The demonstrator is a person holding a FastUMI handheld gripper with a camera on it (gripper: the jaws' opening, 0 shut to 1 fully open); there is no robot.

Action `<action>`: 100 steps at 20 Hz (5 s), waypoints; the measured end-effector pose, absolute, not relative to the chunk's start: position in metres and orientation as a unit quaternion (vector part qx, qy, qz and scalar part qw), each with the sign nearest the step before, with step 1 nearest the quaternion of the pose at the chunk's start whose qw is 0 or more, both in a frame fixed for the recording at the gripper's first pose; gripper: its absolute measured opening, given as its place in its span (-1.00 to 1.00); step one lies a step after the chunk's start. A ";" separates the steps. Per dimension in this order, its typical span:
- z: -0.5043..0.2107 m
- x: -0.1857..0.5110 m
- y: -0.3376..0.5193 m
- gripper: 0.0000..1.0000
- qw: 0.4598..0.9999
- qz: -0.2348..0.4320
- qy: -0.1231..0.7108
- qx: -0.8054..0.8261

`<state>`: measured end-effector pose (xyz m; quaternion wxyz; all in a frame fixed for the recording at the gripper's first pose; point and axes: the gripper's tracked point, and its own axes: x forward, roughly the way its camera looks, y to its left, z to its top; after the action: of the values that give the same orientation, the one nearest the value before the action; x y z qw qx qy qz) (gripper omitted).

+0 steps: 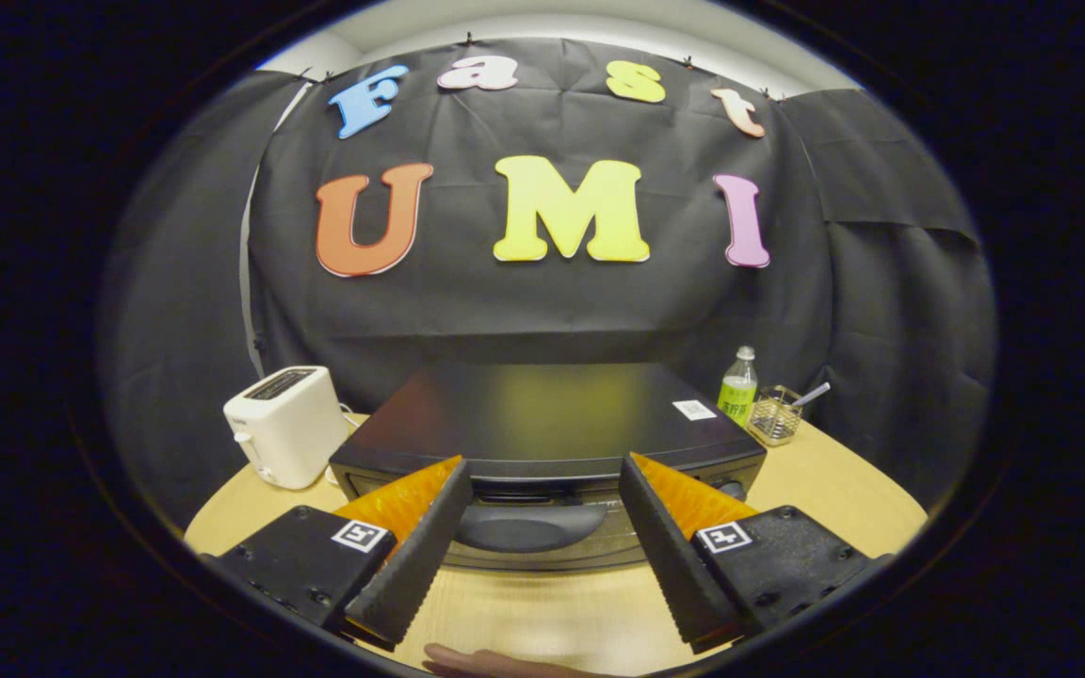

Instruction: Open the toaster oven, put the food inside, and close the toaster oven door.

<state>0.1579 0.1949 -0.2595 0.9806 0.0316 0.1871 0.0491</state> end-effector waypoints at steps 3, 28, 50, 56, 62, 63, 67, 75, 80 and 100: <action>-0.269 0.168 0.203 1.00 0.979 0.051 0.194 0.027; -0.301 0.106 0.206 1.00 0.975 0.079 0.204 0.020; -0.411 0.019 0.200 1.00 0.961 0.088 0.261 0.034; -0.415 0.016 0.199 1.00 0.960 0.089 0.265 0.030; -0.383 -0.007 0.192 0.99 0.956 0.110 0.262 0.072; -0.377 -0.012 0.194 0.99 0.952 0.121 0.267 0.089; -0.353 -0.036 0.215 0.96 0.920 0.186 0.305 0.160; -0.326 -0.081 0.273 0.96 0.807 0.318 0.443 0.227; -0.322 -0.110 0.302 0.92 0.712 0.357 0.547 0.258; -0.335 -0.124 0.331 -0.19 0.662 0.392 0.599 0.223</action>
<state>-0.1243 0.3310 -0.3347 0.6621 0.2233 0.5985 0.3919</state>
